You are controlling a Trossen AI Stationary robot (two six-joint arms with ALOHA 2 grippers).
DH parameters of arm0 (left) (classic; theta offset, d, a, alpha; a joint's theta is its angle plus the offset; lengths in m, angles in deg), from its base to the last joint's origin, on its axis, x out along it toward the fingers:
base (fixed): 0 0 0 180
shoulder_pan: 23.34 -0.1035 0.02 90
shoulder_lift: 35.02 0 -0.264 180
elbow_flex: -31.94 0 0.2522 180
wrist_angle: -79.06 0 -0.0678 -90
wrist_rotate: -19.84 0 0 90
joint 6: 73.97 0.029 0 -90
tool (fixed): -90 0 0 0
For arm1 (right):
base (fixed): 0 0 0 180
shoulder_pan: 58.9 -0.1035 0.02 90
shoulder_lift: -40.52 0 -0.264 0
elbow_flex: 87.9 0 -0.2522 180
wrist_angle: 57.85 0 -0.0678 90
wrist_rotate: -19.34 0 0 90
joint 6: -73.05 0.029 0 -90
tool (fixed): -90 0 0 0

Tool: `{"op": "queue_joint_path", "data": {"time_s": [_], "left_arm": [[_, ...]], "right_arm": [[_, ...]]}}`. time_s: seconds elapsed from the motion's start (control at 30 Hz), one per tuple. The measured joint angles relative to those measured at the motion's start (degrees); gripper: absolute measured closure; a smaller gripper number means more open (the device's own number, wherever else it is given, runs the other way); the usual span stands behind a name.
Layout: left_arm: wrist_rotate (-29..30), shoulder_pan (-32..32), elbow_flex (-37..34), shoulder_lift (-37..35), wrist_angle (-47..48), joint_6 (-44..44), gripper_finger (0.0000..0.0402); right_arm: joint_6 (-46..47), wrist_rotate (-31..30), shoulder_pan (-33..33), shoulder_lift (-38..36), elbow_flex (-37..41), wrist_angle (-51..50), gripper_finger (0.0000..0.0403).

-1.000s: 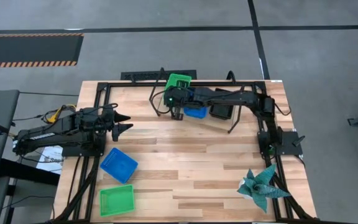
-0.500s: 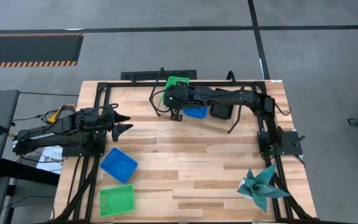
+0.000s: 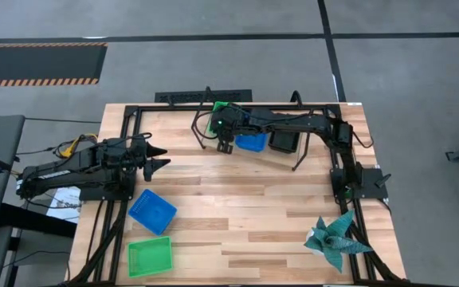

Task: Stack baskets on shelf by color
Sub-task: Stack the blue bin on top of the blue bin on the shelf

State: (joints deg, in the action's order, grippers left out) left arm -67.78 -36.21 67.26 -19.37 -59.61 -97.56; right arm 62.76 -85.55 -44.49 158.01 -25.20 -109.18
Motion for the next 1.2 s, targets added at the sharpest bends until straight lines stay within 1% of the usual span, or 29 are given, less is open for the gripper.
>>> {"op": "queue_joint_path", "data": {"time_s": [0.1, 0.2, 0.27, 0.37, 0.43, 0.5, 0.7, 0.8, 0.83, 0.93, 1.1, 1.2], "left_arm": [[0.0, 0.0, 0.0, 0.0, 0.0, 0.0, 0.0175], [0.0, 0.0, 0.0, 0.0, 0.0, 0.0, 0.0175], [0.0, 0.0, 0.0, 0.0, 0.0, 0.0, 0.0175], [0.0, 0.0, 0.0, 0.0, 0.0, 0.0, 0.0175], [0.0, 0.0, 0.0, 0.0, 0.0, 0.0, 0.0175], [0.0, 0.0, 0.0, 0.0, 0.0, -0.6, 0.0175], [0.0, 0.0, 0.0, 0.0, 0.0, -1.0, 0.0175], [0.0, 0.0, 0.0, 0.0, 0.0, -1.4, 0.0175], [0.0, 0.0, 0.0, 0.0, 0.0, -1.7, 0.0175], [0.0, 0.0, 0.0, 0.0, 0.0, -2.5, 0.0175], [0.0, 0.0, 0.0, 0.0, 0.0, -2.5, 0.0175], [0.0, 0.0, 0.0, 0.0, 0.0, -2.6, 0.0175]], "right_arm": [[0.9, 0.0, -0.1, -0.1, 0.0, 0.2, 0.0241], [1.4, 0.9, -0.9, -0.5, 0.0, 0.5, 0.0234], [1.8, 4.3, -2.2, -0.6, -0.1, 1.8, 0.0234], [1.9, 12.2, -5.3, -0.6, -0.1, 4.7, 0.0240], [1.4, 15.7, -7.9, 0.0, -0.1, 8.3, 0.0244], [-0.5, 17.7, -11.0, 1.0, -0.1, 11.4, 0.0247], [-12.3, 18.3, -19.9, 6.3, -0.1, 27.9, 0.0243], [-16.3, 18.4, -22.3, 10.7, -0.6, 35.4, 0.0235], [-17.4, 18.3, -22.6, 12.3, -1.3, 37.4, 0.0231], [-19.6, 18.2, -23.4, 17.2, -5.1, 38.8, 0.0220], [-19.8, 18.6, -23.4, 24.9, -14.1, 37.4, 0.0206], [-20.2, 21.3, -23.4, 28.5, -19.6, 35.1, 0.0204]]}}
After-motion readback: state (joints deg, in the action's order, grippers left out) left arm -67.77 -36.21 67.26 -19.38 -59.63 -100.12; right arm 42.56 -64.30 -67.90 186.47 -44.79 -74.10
